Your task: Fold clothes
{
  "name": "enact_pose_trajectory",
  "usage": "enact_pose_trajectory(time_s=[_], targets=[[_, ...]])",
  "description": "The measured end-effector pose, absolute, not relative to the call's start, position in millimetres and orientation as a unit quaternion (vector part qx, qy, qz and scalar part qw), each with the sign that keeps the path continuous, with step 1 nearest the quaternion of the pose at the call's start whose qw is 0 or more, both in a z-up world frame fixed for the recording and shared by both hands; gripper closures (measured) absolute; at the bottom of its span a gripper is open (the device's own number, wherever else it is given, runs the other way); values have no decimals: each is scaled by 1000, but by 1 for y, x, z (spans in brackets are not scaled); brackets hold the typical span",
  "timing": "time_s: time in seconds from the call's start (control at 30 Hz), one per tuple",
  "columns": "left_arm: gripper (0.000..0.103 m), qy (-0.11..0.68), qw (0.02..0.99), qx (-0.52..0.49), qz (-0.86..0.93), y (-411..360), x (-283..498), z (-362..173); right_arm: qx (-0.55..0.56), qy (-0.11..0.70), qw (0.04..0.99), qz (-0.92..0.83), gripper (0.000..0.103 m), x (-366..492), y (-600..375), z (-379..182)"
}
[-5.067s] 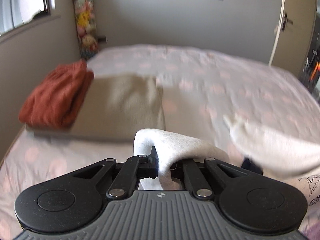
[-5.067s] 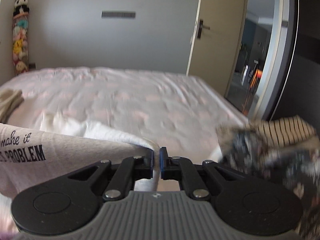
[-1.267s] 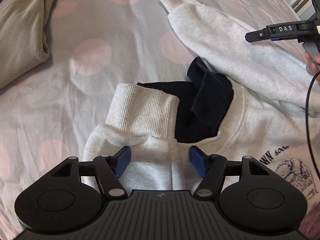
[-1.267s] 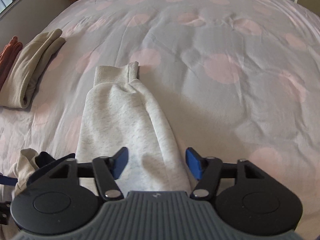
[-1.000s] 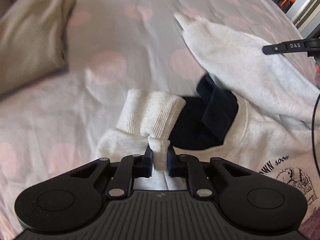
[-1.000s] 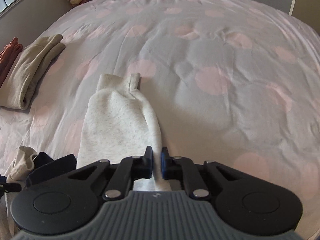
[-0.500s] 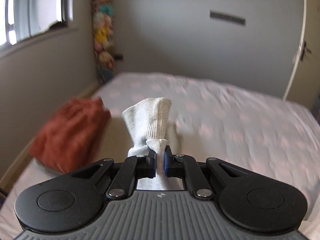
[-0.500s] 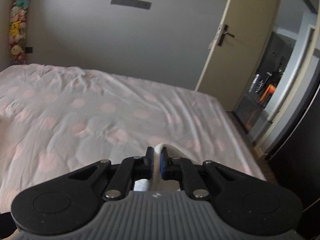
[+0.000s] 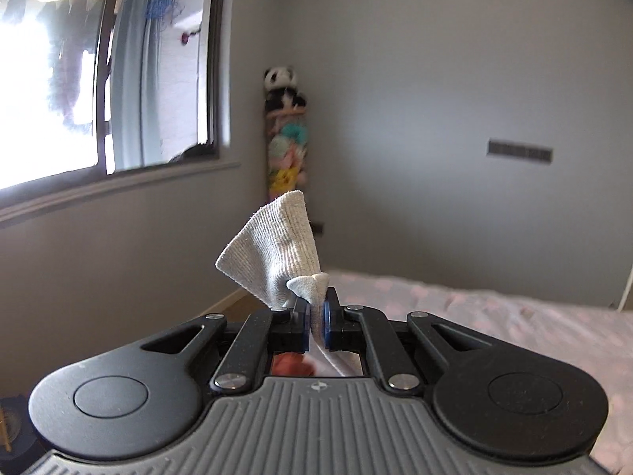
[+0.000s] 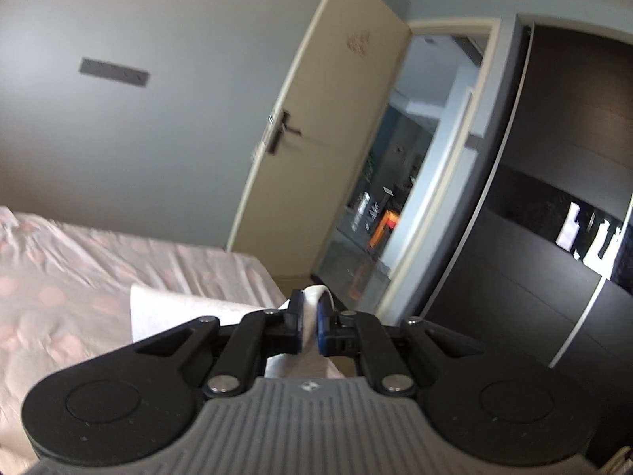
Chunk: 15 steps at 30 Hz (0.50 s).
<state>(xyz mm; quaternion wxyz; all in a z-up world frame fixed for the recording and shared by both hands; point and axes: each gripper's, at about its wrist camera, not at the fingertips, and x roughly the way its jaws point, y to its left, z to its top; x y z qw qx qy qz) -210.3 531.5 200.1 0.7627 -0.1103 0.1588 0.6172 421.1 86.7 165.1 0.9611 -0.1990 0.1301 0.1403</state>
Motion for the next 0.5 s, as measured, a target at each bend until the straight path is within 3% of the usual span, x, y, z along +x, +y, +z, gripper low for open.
enact_pose_trajectory(time_s=[0.3,0.5], targets=[[99,321,689,-156,631,567,-220,68,-223,266,926,149,95,435,59,41],[99,379,674,-158,614,557,-226,19,-251,316,901,161,95,423,55,-4]])
